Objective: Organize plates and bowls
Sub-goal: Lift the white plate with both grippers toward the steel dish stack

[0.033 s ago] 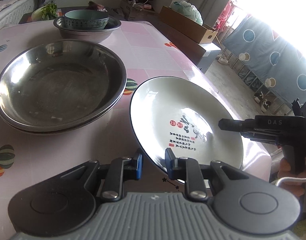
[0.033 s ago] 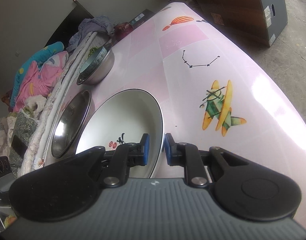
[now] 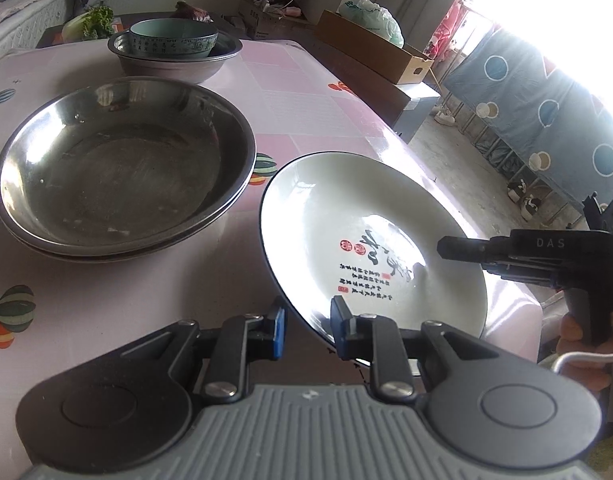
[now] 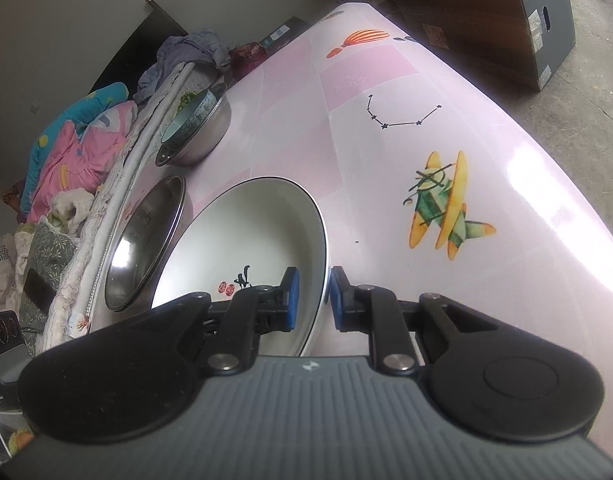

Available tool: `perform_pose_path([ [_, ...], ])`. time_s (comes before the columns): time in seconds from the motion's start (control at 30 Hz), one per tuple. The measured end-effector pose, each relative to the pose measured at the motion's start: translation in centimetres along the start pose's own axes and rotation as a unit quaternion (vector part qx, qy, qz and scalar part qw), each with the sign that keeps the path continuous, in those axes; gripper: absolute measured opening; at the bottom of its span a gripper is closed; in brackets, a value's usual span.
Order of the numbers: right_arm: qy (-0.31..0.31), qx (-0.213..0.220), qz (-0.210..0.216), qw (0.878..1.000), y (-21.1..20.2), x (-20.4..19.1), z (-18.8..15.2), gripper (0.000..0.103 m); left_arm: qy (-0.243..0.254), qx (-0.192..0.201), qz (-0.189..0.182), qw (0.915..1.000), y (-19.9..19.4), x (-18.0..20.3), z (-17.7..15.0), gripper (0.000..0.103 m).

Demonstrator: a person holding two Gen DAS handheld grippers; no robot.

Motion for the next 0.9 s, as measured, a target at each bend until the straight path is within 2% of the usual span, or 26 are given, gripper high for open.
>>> perform_pose_path([
  [0.33,-0.008,-0.012,0.002,1.0,0.0,-3.8,-5.2,0.017,0.001,-0.009,-0.009,0.9999,-3.1,-3.6,-3.0,0.023],
  [0.63,-0.01,0.0,-0.012,1.0,0.5,-4.5,-5.8,0.017,-0.01,0.002,-0.017,0.9998,-3.5,-4.4,-3.5,0.024],
  [0.77,-0.003,0.008,-0.014,1.0,0.1,-4.3,-5.8,0.017,-0.001,0.016,0.0,0.9999,-3.5,-4.8,-3.0,0.024],
  [0.9,0.0,0.014,-0.016,1.0,-0.2,-3.9,-5.8,0.017,0.008,0.013,0.005,0.9999,-2.5,-4.9,-2.3,0.025],
])
Point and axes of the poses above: each gripper's, at about its wrist camera, not at the fingertips, and y roughly the way its jaws point, x to its right, z to its top, the point moved 8 cm from there along y, roughly the way its jaws point, and after that the axes turned 15 degrees about z, right-handed, at the moved point
